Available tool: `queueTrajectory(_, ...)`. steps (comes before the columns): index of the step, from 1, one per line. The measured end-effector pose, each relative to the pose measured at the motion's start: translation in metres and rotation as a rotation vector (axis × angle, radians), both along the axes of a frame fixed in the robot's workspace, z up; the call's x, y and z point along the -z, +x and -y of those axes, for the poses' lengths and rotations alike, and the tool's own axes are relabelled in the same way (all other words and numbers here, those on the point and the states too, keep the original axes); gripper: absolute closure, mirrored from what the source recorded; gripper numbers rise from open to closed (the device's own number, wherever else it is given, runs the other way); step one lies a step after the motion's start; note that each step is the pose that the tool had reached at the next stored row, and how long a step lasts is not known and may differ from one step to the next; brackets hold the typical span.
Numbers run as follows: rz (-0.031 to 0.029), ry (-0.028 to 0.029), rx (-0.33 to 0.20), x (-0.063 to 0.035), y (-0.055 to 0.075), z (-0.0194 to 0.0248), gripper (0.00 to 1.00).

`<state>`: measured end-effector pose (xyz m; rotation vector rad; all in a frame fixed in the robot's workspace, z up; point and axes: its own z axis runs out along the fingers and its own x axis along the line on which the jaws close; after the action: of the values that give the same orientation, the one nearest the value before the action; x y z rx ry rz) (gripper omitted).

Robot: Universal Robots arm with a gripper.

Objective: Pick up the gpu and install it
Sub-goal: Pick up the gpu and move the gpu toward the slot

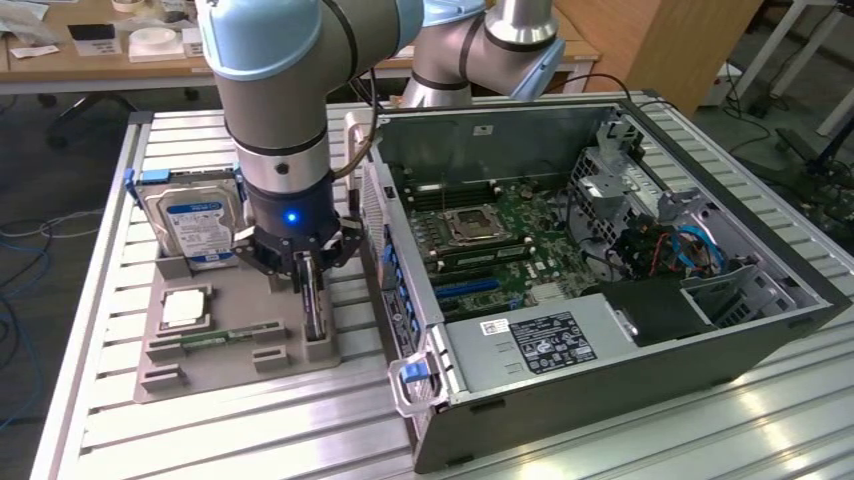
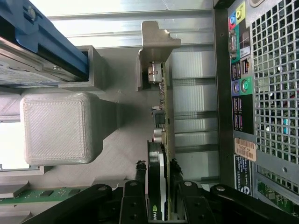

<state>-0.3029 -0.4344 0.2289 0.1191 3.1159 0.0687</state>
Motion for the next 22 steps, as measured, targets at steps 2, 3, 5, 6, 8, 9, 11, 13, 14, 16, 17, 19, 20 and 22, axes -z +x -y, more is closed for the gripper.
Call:
queueTrajectory(2,0.0001,0.0000,0.000,0.0000,0.0000,0.0000,0.67)
queueTrajectory(3,0.0000,0.0000,0.000,0.0000,0.0000,0.0000,0.67)
queueTrajectory(5,-0.0002,0.0000,0.000,0.0000,0.0000,0.0000,0.73)
queueTrajectory(6,-0.0001,0.0000,0.000,0.0000,0.0000,0.0000,0.73)
queueTrajectory(8,0.0000,0.0000,0.000,0.0000,0.0000,0.0000,0.73)
queueTrajectory(9,0.0000,0.0000,0.000,0.0000,0.0000,0.0000,0.73)
queueTrajectory(11,0.0000,0.0000,0.000,0.0000,0.0000,0.0000,0.73)
queueTrajectory(13,0.0000,0.0000,0.000,0.0000,0.0000,0.0000,0.73)
queueTrajectory(14,0.0000,0.0000,0.000,0.0000,0.0000,0.0000,0.73)
queueTrajectory(16,0.0000,0.0000,0.000,0.0000,0.0000,0.0000,0.73)
queueTrajectory(17,0.0000,0.0000,0.000,0.0000,0.0000,0.0000,0.73)
queueTrajectory(19,0.0001,0.0000,0.000,0.0000,0.0000,0.0000,0.73)
queueTrajectory(20,0.0003,0.0002,0.000,-0.0002,0.0001,0.0000,0.73)
queueTrajectory(22,0.0002,0.0001,0.000,-0.0023,0.0000,0.0000,0.73)
